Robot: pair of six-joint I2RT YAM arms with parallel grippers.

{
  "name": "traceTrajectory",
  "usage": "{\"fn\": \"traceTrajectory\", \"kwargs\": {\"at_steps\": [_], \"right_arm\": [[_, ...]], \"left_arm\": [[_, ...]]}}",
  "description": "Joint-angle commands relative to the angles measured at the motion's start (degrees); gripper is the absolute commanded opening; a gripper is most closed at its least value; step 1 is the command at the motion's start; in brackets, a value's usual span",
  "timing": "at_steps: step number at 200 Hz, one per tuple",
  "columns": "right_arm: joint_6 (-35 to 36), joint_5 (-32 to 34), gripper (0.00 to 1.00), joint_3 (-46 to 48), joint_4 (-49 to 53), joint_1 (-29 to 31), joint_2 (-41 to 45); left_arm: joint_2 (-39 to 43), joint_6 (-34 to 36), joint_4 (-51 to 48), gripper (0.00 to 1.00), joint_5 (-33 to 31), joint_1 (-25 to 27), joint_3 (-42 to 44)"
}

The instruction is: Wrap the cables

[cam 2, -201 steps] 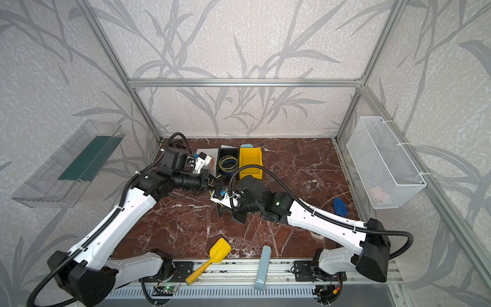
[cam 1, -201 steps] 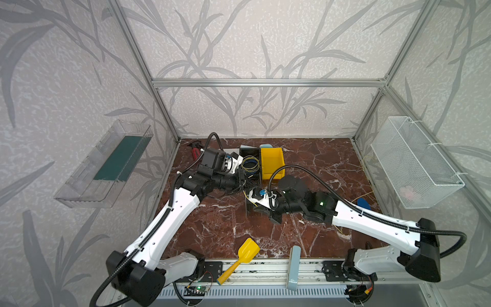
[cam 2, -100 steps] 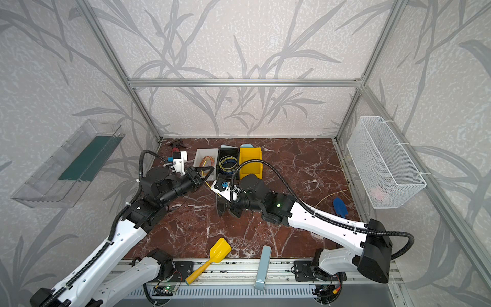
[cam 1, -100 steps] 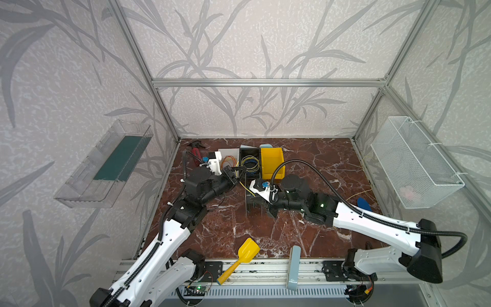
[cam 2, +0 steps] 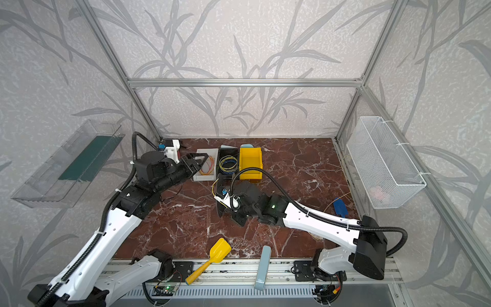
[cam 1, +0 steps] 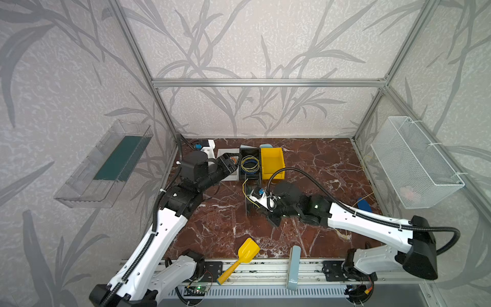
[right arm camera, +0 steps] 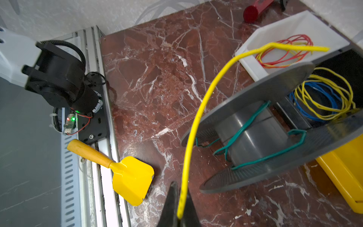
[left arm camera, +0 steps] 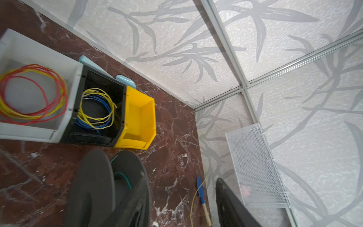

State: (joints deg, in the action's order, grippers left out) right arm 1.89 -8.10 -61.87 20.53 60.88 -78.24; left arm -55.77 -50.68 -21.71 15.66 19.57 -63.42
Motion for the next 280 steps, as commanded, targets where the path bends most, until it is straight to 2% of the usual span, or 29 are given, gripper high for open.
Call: {"fn": "traceTrajectory", "kwargs": {"at_steps": [1, 51, 83, 105, 176, 213, 280], "right_arm": [[-1.92, 3.46, 0.0, -2.68, 4.42, -0.86, -1.74], [-3.78, 5.48, 0.0, -8.78, 9.31, -3.81, -7.19], [-4.5, 7.29, 0.0, -12.36, 12.2, -3.84, -10.0], [-4.11, 6.11, 0.0, -14.06, 14.06, -3.82, -11.62], [-4.97, 8.26, 0.0, -16.31, 15.15, -3.82, -12.64], [-5.26, 9.64, 0.0, -17.37, 15.24, -3.58, -13.17], [-3.0, 14.68, 0.0, -23.65, 20.9, -3.22, -16.77]], "left_arm": [[0.93, 6.71, -11.6, 0.59, -2.69, -2.01, -2.05], [-2.48, 11.5, -16.67, 0.59, 2.34, -3.16, 0.46], [-6.41, 13.19, -14.94, 0.63, 6.81, -3.05, 1.91], [-10.13, 13.96, -13.1, 0.65, 9.29, -2.58, 1.52], [-22.45, 18.46, -16.86, 0.67, 5.07, 3.04, -5.18], [-25.47, 19.0, -17.19, 0.66, 0.17, 3.36, -6.81], [-31.69, 22.33, -18.62, 0.65, -1.59, 3.36, -12.37]]}}
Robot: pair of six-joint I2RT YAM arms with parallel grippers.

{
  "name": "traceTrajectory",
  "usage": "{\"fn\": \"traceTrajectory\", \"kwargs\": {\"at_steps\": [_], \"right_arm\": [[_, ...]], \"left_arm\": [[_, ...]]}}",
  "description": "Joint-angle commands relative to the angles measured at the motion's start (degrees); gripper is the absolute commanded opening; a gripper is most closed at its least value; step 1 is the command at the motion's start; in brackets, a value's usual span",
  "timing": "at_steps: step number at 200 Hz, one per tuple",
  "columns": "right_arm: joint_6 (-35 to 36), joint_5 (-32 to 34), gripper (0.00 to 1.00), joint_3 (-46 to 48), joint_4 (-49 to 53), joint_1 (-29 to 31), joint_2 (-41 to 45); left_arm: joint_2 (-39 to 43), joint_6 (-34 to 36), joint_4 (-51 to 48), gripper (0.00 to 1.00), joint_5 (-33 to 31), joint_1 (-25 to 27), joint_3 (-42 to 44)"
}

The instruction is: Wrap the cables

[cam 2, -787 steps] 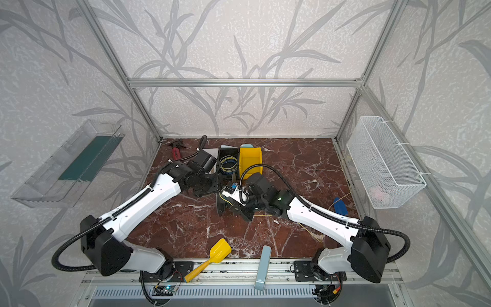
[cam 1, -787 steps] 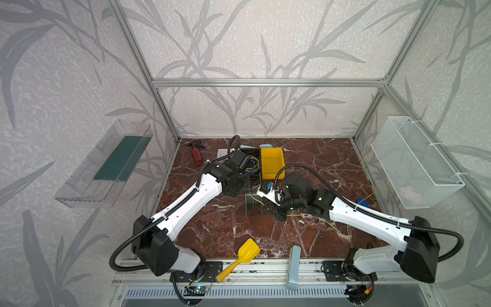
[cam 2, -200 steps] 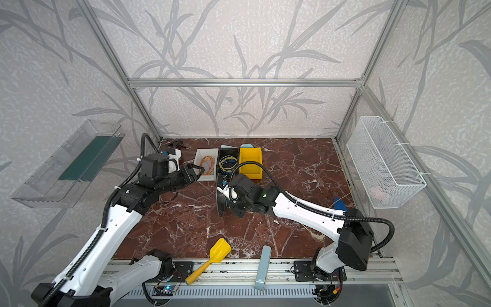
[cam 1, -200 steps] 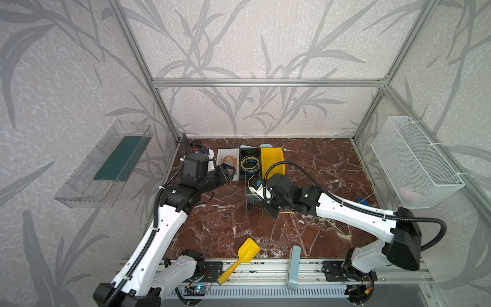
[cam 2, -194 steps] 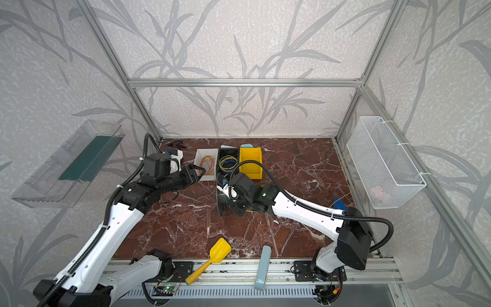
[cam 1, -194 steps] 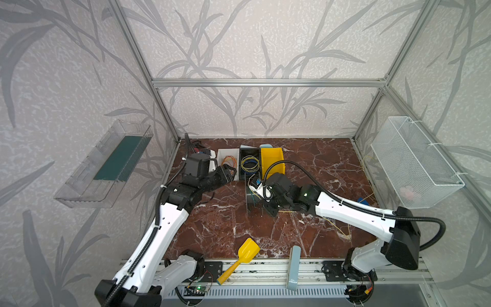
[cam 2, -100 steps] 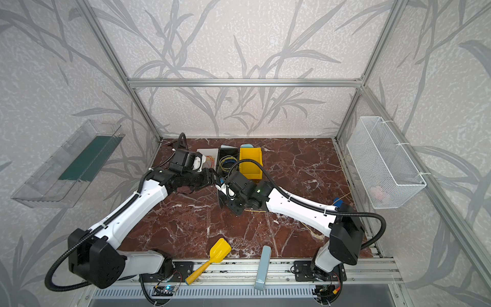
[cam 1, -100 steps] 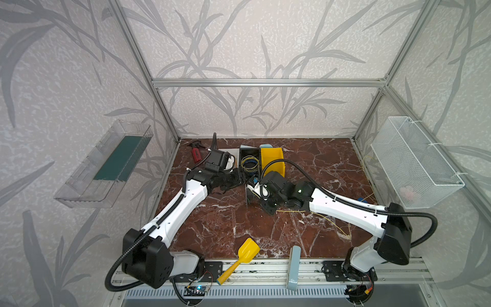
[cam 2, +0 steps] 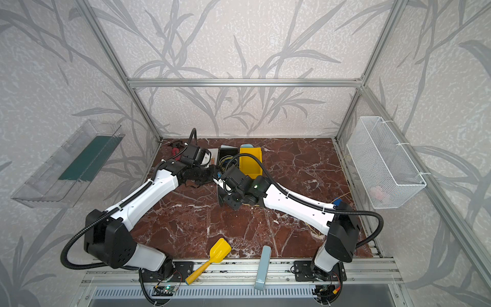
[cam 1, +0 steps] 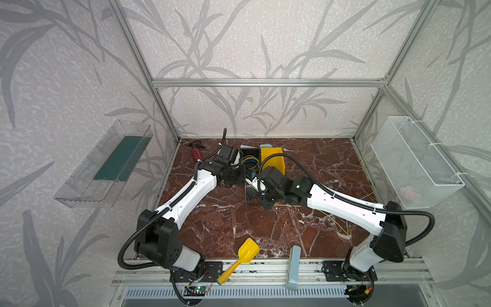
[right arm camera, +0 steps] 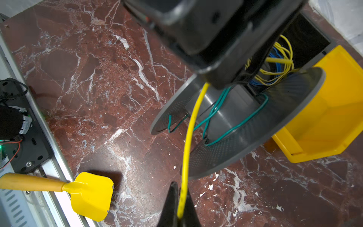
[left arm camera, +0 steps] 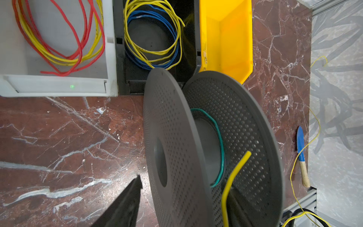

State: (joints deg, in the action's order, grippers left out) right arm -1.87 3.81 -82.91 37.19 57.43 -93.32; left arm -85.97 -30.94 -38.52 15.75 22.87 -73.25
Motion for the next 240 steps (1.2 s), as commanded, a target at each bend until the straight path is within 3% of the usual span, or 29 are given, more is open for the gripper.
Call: {"fn": "traceTrajectory", "kwargs": {"at_steps": [1, 120, 156, 182, 206, 240], "right_arm": [[0.79, 2.77, 0.0, -2.69, 4.31, 0.23, -1.74], [0.35, 5.9, 0.0, -11.52, 13.67, 0.4, -9.06], [0.16, 6.4, 0.0, -12.35, 14.89, 0.5, -9.99], [-0.13, 6.99, 0.0, -13.59, 16.3, 0.59, -11.0], [-0.23, 7.27, 0.0, -14.26, 16.84, 0.84, -11.49], [-0.28, 7.04, 0.0, -14.74, 17.3, 0.84, -12.23]], "left_arm": [[-1.59, 2.66, -1.81, 0.65, -1.64, 0.06, -2.54], [-5.43, 4.36, 0.0, 0.55, 0.55, -0.19, -3.35], [-5.58, 4.42, 0.22, 0.43, 0.82, -0.29, -3.52], [-5.74, 4.72, -0.13, 0.42, 1.39, -0.29, -4.09], [-5.8, 4.88, -0.47, 0.2, 0.97, -0.29, -4.26], [-6.0, 5.18, -1.19, 0.18, 0.63, -0.23, -4.52]]}}
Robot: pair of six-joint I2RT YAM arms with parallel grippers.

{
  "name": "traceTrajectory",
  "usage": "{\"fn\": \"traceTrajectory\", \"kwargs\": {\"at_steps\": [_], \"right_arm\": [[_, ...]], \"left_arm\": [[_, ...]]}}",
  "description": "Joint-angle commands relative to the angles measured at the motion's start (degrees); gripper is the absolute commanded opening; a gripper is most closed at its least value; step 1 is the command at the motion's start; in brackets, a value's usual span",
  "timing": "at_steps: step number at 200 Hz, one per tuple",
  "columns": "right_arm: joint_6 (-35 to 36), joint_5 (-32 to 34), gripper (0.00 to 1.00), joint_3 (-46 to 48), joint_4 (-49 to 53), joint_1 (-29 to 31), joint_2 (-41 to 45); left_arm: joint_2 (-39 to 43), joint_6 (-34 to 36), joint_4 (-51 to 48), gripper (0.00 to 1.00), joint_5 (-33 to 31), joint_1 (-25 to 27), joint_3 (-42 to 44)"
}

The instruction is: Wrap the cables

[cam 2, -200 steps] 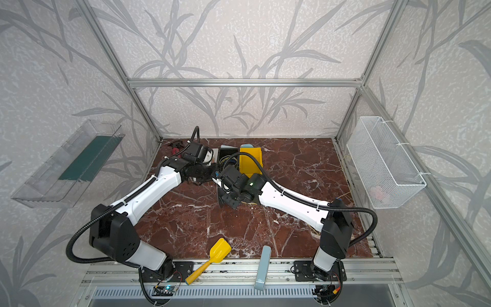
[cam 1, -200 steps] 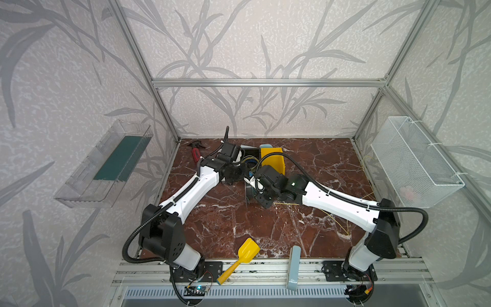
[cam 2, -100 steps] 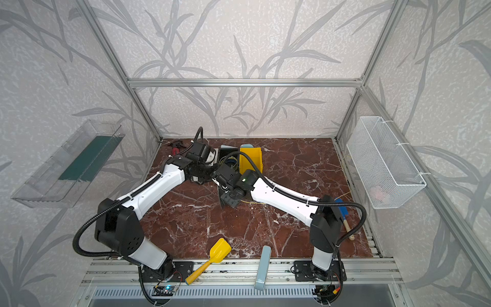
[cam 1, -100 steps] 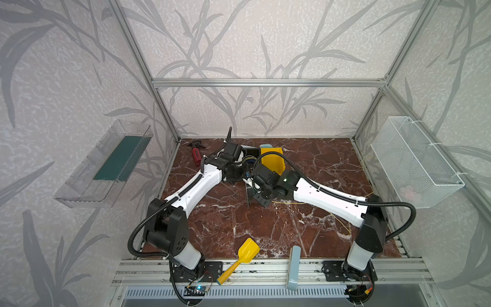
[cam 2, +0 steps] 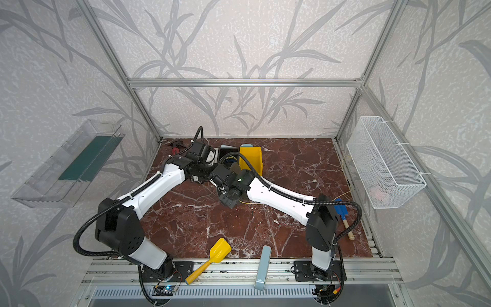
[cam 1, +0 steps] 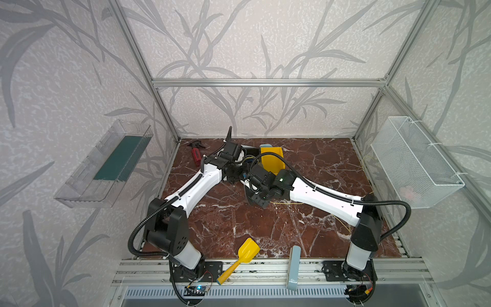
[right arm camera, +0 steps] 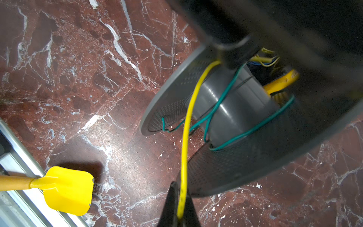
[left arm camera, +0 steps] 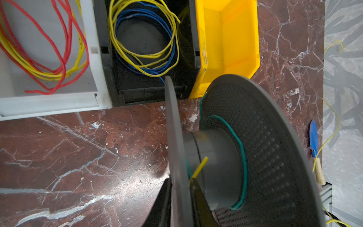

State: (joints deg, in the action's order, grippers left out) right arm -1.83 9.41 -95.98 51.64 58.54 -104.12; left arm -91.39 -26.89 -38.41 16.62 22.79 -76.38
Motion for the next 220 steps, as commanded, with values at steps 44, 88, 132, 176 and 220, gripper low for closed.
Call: {"fn": "traceTrajectory", "kwargs": {"at_steps": [44, 88, 132, 176, 220], "right_arm": [[-0.52, -0.67, 0.0, -1.56, 1.8, -0.27, -1.58], [-0.59, -5.16, 0.4, -0.44, 0.54, -0.27, -0.83], [-0.14, -12.91, 0.65, 6.95, -2.34, -1.4, 8.17], [-0.5, -20.67, 0.64, 20.17, -13.12, -4.25, 17.15], [5.77, -30.57, 0.57, 22.43, -11.98, -1.25, 17.98]], "left_arm": [[-0.07, 1.5, -2.73, 0.07, -1.2, -0.15, -1.62], [0.57, 2.22, -3.36, 0.0, 0.89, -0.15, -0.99], [6.29, 1.7, -0.61, 0.0, 2.44, -0.68, 2.11], [7.24, 0.39, 0.17, 0.0, 2.13, -1.52, 2.41], [4.09, 2.01, -8.24, 0.0, -1.71, -1.61, -5.19]]}}
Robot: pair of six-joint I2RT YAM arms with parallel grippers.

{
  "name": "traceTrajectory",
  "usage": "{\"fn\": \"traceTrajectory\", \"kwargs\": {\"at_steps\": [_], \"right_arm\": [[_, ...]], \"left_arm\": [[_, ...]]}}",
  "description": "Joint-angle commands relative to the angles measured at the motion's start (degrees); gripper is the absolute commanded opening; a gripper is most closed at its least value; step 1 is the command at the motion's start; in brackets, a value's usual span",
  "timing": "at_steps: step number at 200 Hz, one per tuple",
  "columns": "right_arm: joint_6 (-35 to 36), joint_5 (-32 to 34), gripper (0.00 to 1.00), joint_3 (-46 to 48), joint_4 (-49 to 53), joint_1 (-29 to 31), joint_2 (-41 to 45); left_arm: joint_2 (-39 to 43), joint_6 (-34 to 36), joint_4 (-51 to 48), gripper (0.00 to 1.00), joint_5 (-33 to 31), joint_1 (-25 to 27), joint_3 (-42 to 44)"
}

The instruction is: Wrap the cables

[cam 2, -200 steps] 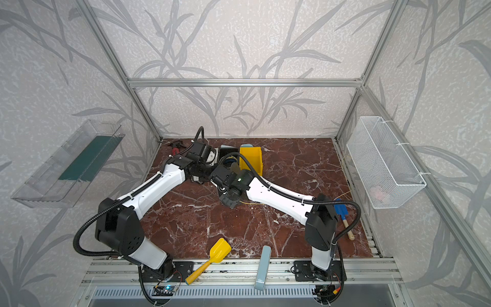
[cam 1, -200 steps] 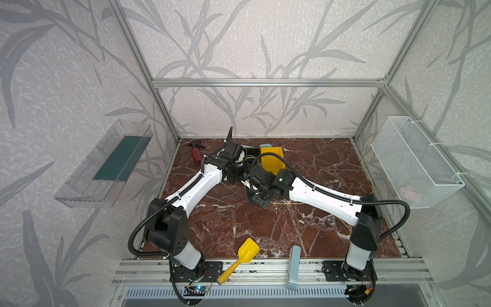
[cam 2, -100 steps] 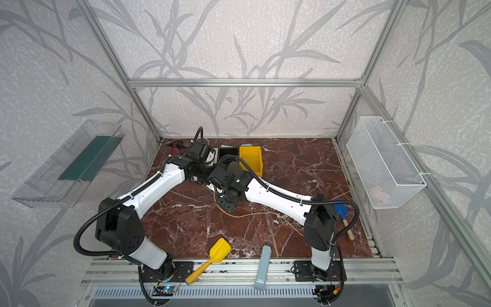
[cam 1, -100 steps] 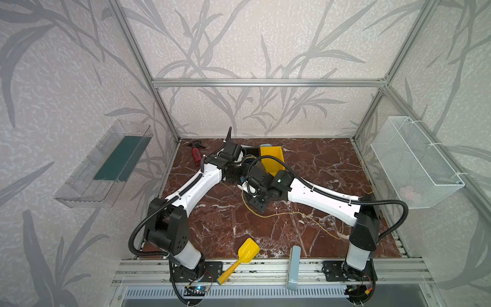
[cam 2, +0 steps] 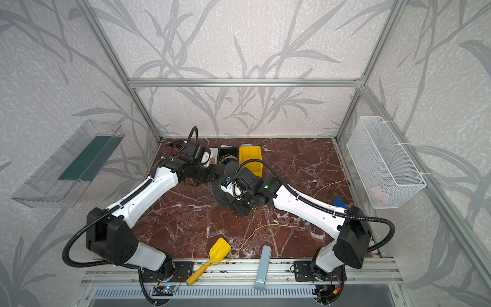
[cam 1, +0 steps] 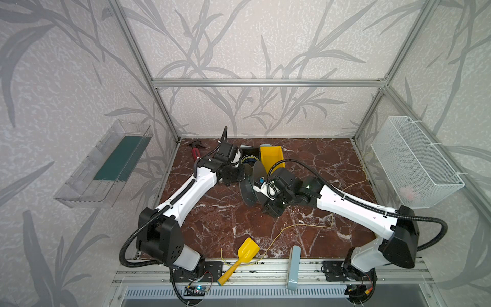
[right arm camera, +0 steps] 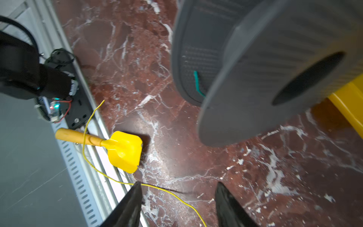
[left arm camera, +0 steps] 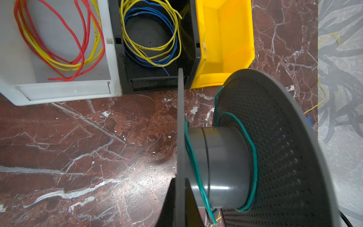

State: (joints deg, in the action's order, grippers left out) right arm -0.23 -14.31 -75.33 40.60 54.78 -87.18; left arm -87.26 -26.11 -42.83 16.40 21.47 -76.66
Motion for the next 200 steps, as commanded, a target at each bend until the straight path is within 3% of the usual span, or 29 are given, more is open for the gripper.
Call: {"fn": "traceTrajectory", "kwargs": {"at_steps": [1, 97, 200], "right_arm": [[4.35, -6.86, 0.57, 1.94, -0.99, 2.69, 1.09], [5.83, -6.85, 0.56, 16.57, -18.41, 23.2, 1.57], [11.88, -6.08, 0.51, 13.37, -26.11, 27.21, -12.81]], "left_arm": [[-0.07, 1.23, -3.88, 0.0, -1.57, -0.29, -4.99], [1.79, -2.67, -7.9, 0.0, -6.32, 2.83, -4.26], [3.24, -6.45, -6.48, 0.0, -7.6, 4.09, -2.8]]}}
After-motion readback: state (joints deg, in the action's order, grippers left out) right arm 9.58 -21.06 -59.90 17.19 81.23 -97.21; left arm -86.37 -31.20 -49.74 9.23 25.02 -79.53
